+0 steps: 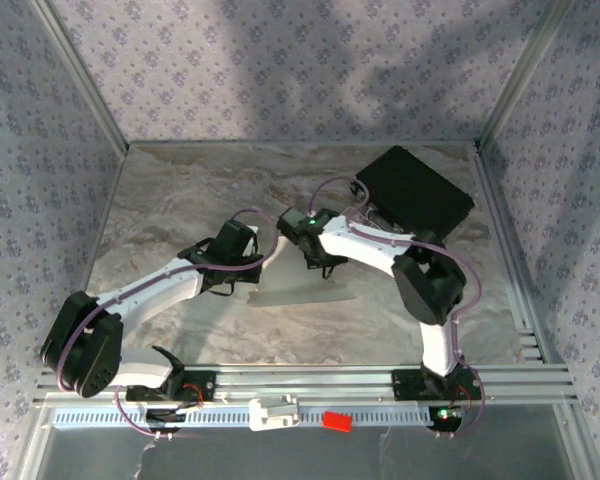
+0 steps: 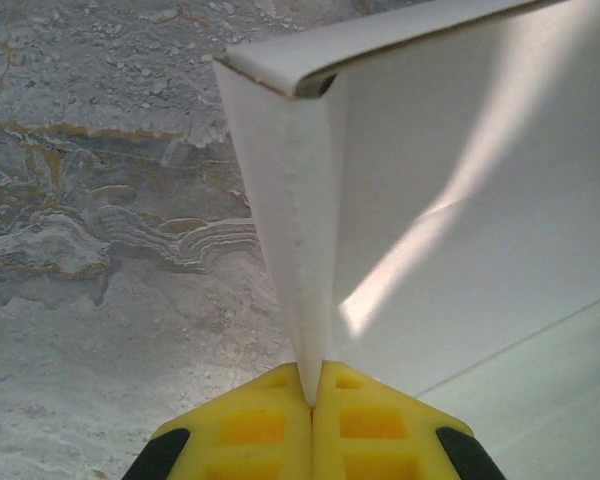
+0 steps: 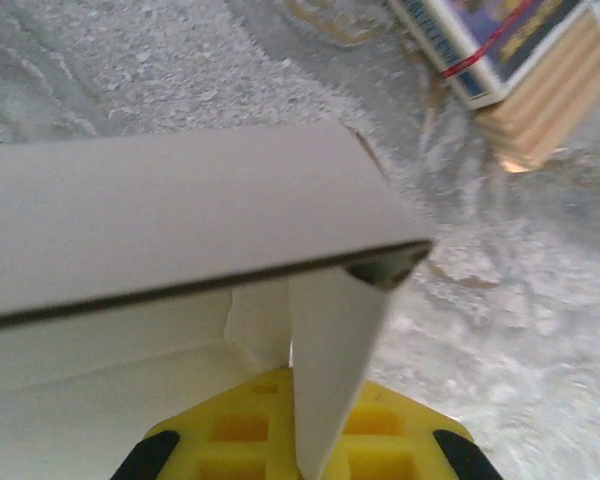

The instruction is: Fold the paper box

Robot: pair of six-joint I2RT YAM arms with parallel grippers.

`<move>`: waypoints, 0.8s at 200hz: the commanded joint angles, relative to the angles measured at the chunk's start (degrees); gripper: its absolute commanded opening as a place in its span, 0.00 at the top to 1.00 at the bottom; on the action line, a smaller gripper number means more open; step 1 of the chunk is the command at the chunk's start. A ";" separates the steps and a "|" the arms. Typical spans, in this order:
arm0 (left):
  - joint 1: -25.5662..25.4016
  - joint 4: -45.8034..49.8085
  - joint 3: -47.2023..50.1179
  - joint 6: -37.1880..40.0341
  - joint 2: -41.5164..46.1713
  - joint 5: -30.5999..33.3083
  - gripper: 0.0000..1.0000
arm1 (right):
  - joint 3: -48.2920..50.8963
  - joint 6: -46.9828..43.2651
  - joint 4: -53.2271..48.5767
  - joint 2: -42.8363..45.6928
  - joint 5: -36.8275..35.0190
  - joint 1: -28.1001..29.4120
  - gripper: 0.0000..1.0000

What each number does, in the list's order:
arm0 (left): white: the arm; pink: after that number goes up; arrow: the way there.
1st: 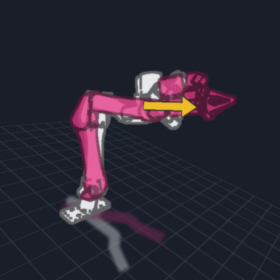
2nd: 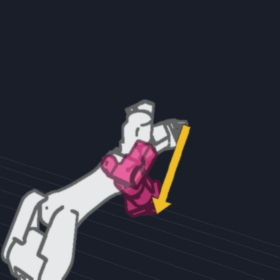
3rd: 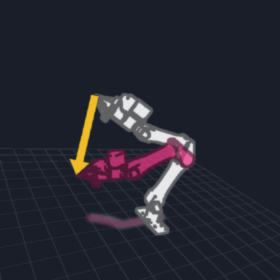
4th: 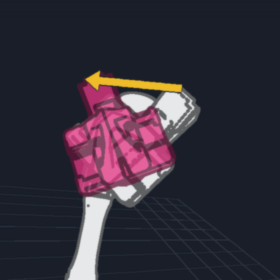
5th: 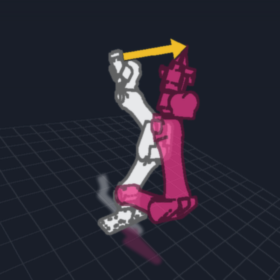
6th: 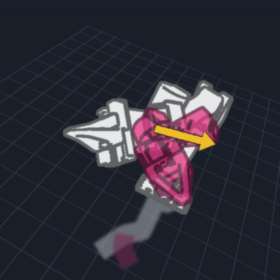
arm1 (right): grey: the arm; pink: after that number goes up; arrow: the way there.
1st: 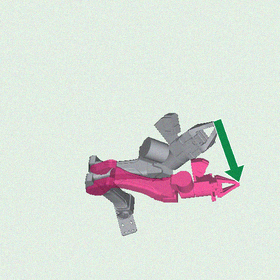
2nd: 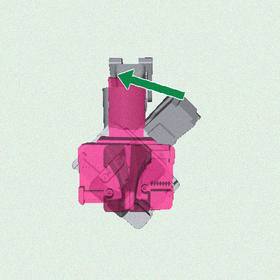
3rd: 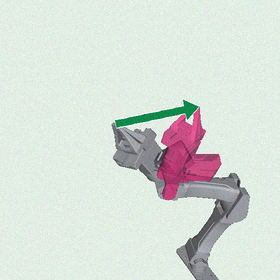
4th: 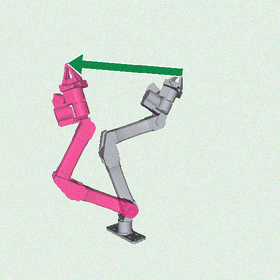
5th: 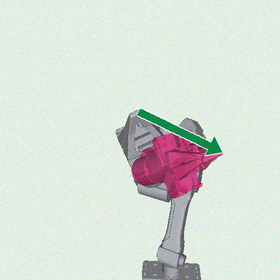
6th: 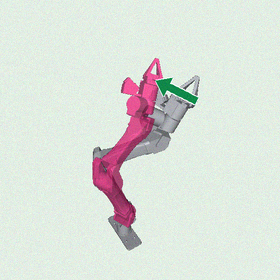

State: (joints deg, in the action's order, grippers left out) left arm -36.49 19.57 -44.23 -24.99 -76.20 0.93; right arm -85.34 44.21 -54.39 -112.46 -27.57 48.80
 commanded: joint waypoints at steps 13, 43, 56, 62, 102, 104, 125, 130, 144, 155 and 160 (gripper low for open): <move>-0.33 -0.76 -1.66 -0.04 -0.04 0.36 1.00 | 0.67 3.05 -7.68 -0.67 -6.83 2.22 1.00; -0.31 -1.44 -0.87 -0.63 0.35 0.54 1.00 | 9.61 -0.31 5.61 7.42 1.94 -1.03 1.00; -0.34 -2.09 -0.45 -0.76 0.37 0.66 1.00 | 10.96 -1.67 7.19 8.69 2.18 -1.28 1.00; -0.25 -2.36 -0.26 -0.84 0.23 0.61 1.00 | 11.35 -2.39 7.66 8.88 2.36 -1.34 1.00; 0.48 -6.93 1.09 -0.84 -2.55 -1.43 0.94 | 13.34 -4.13 10.41 9.11 5.46 -1.43 1.00; 0.50 -7.27 1.10 -0.85 -2.72 -1.67 0.93 | 13.40 -4.19 10.52 9.04 5.61 -1.42 1.00; 1.48 -10.26 1.81 -0.93 -4.06 -3.49 0.84 | 13.70 -4.95 11.28 8.97 6.67 -1.76 1.00; 1.85 -10.78 1.85 -0.85 -4.40 -3.98 0.84 | 13.78 -5.20 11.60 9.01 7.01 -1.85 1.00; 2.92 -11.86 2.00 -0.55 -5.18 -5.66 0.83 | 13.98 -5.92 12.15 9.19 7.56 -2.16 1.00; 3.59 -12.27 1.88 -0.11 -5.53 -6.57 0.82 | 14.09 -6.80 12.63 9.24 8.12 -2.49 1.00; 3.92 -12.15 1.74 0.10 -5.54 -6.80 0.83 | 14.07 -7.03 12.68 9.28 8.08 -2.61 1.00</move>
State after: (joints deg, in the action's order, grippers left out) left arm -34.00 11.88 -42.30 -25.56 -81.38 -2.90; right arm -72.07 40.12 -41.74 -103.90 -20.93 46.81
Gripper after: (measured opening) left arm 0.174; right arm 0.073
